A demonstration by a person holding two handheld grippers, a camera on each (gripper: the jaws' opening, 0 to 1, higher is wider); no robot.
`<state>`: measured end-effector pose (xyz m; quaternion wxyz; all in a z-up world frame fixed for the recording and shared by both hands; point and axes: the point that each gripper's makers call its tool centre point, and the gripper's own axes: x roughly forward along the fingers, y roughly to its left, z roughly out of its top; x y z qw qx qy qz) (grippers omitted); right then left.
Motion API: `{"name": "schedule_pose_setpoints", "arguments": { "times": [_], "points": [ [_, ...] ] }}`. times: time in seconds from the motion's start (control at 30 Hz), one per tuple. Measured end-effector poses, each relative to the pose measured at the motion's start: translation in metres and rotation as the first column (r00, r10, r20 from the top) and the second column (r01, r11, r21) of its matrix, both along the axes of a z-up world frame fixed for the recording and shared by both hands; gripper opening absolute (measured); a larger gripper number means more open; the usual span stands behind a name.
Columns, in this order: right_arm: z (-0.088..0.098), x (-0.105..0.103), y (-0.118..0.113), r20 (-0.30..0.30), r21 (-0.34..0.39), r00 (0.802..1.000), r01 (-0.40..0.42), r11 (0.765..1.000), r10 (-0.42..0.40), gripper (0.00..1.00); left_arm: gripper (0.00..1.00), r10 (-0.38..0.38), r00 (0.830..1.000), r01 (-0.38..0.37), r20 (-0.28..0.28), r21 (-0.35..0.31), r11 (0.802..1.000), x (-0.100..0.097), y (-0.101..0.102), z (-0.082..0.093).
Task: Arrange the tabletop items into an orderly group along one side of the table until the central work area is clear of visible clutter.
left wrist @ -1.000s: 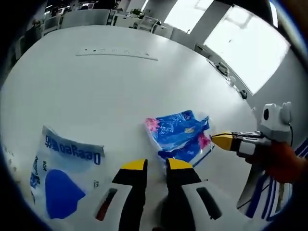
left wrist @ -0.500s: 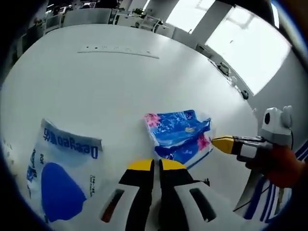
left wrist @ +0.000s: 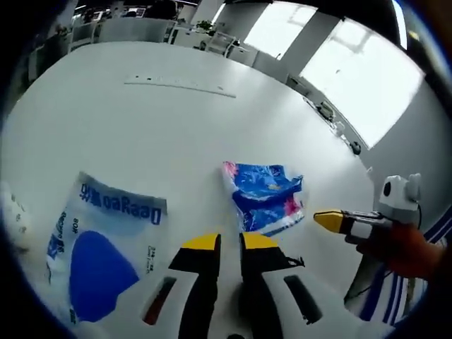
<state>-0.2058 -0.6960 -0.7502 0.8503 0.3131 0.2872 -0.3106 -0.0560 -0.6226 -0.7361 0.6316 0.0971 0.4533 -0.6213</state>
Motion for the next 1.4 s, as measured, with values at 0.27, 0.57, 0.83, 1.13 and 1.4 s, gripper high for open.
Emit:
{"name": "schedule_pose_setpoints", "arguments": {
  "times": [0.27, 0.57, 0.83, 1.13, 1.4],
  "points": [
    [-0.001, -0.015, 0.011, -0.009, -0.003, 1.0, 0.012, 1.0, -0.012, 0.01, 0.07, -0.008, 1.0, 0.008, 0.018, 0.0, 1.0, 0.014, 0.036, 0.001],
    [0.006, -0.008, 0.026, -0.04, -0.048, 0.998, -0.05, 0.998, 0.048, 0.01, 0.07, 0.0, 0.999, 0.002, 0.039, -0.029, 1.0, 0.027, 0.068, 0.015],
    [0.002, -0.003, 0.046, -0.098, -0.098, 0.985, -0.151, 0.984, 0.142, 0.01, 0.06, 0.031, 0.999, -0.03, 0.031, -0.028, 0.999, 0.027, 0.109, 0.018],
    [0.012, 0.022, 0.062, -0.078, -0.1, 0.981, -0.184, 0.978, 0.177, 0.01, 0.05, 0.16, 0.987, -0.16, -0.009, 0.018, 0.987, 0.032, 0.161, 0.005],
    [0.015, 0.053, 0.096, -0.073, -0.099, 0.957, -0.288, 0.952, 0.282, 0.02, 0.06, 0.269, 0.963, -0.267, -0.035, 0.033, 0.963, 0.033, 0.18, 0.001]
  ]
}}
